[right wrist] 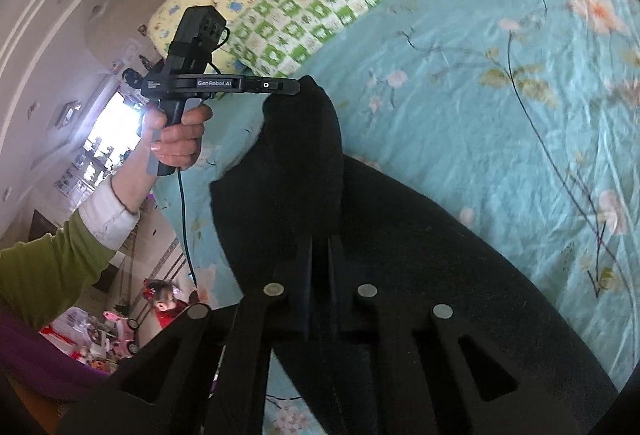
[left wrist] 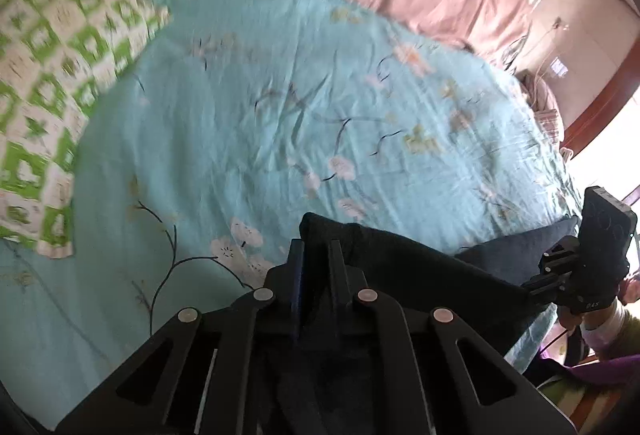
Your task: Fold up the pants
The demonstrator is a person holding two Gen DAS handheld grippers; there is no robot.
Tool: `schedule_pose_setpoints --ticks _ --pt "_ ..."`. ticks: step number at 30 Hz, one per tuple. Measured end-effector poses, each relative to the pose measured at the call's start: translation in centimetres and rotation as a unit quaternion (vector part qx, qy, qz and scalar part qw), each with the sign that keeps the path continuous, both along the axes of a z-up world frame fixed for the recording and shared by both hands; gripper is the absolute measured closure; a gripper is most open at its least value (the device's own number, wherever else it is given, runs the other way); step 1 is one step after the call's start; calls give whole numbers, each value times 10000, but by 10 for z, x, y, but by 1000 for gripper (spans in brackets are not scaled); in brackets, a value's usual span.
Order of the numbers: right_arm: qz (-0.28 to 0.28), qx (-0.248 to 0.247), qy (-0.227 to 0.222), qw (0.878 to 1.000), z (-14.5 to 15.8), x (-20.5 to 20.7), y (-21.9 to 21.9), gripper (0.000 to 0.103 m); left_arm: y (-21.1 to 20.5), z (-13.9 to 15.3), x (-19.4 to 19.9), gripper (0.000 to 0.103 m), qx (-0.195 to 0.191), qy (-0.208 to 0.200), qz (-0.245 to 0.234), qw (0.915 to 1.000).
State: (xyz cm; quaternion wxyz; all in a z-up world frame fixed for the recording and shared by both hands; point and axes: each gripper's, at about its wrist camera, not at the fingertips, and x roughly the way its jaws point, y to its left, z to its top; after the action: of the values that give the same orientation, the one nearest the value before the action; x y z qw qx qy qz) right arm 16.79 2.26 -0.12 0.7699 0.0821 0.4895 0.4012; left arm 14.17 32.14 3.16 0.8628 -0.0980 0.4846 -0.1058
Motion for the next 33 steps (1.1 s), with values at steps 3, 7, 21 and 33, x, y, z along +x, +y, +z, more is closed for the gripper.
schedule_pose_setpoints --ticks 3,7,21,33 --pt "73 1 -169 9998 8 -10 6 96 -9 12 -18 96 117 -174 38 9998" --pt "200 -59 -411 9989 17 -27 13 96 -15 24 -51 97 83 -452 190 9988" --pt "512 -370 -625 9960 4 -74 19 102 -24 -2 -149 98 -189 -857 1002 9911" --pt "190 -629 -947 9933 4 -79 28 40 -7 -38 -187 96 -1037 -526 1778 9772"
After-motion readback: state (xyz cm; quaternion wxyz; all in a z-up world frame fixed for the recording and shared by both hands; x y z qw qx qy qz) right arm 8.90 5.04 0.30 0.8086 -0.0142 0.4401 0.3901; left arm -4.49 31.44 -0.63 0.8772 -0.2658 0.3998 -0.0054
